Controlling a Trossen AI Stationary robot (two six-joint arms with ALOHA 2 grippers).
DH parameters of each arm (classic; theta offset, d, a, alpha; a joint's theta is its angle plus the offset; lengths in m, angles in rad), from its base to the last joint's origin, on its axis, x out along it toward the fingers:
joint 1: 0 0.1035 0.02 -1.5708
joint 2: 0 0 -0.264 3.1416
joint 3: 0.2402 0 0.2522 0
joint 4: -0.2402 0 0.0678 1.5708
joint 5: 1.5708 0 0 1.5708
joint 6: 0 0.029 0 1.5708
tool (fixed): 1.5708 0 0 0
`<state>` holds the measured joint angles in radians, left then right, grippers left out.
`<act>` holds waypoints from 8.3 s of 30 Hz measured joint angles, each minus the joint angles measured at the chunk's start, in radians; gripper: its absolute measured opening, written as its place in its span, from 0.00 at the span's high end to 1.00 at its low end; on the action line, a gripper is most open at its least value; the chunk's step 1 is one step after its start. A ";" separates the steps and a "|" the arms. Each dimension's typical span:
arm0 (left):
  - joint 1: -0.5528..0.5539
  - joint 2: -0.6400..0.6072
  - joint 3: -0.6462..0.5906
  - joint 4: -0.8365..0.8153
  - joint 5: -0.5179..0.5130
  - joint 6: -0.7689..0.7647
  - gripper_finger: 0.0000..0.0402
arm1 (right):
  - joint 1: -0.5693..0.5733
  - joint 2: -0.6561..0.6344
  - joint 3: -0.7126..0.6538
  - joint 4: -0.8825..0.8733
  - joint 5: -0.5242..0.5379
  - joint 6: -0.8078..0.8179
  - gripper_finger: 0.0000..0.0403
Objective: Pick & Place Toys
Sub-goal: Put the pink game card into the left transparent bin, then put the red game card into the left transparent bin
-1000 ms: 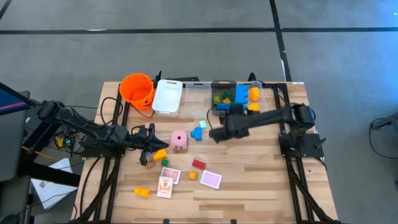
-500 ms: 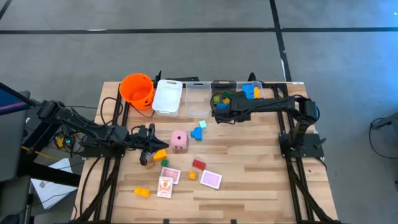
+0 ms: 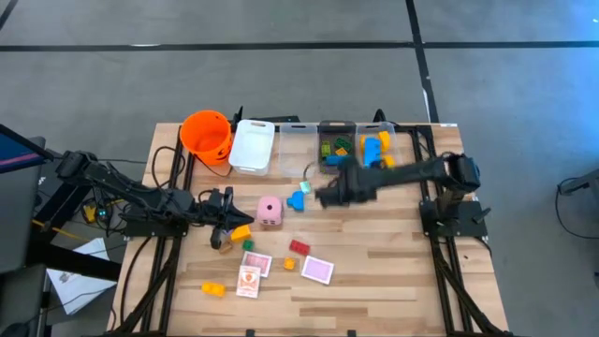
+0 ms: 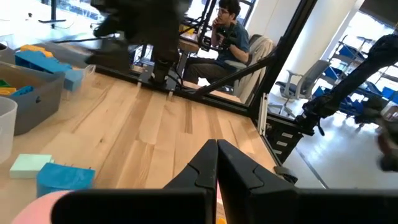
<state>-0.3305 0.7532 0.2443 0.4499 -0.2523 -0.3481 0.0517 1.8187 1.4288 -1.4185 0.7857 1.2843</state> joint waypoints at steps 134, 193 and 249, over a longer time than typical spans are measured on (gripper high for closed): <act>0.048 0.021 0.000 0.237 -0.085 0.342 1.00 | 0.362 0.275 0.184 0.938 -0.332 -0.789 0.25; -0.017 -0.411 0.000 -0.145 -0.331 0.368 1.00 | -0.400 0.248 0.284 0.929 -0.215 -0.945 0.25; -0.016 -0.331 0.001 -0.033 -0.325 0.326 1.00 | 0.358 0.331 0.284 1.235 -0.136 -1.190 0.24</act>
<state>-0.3466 0.4227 0.2451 0.4171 -0.5777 -0.0221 0.4097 2.1493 1.7127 -0.1831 0.6498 0.0946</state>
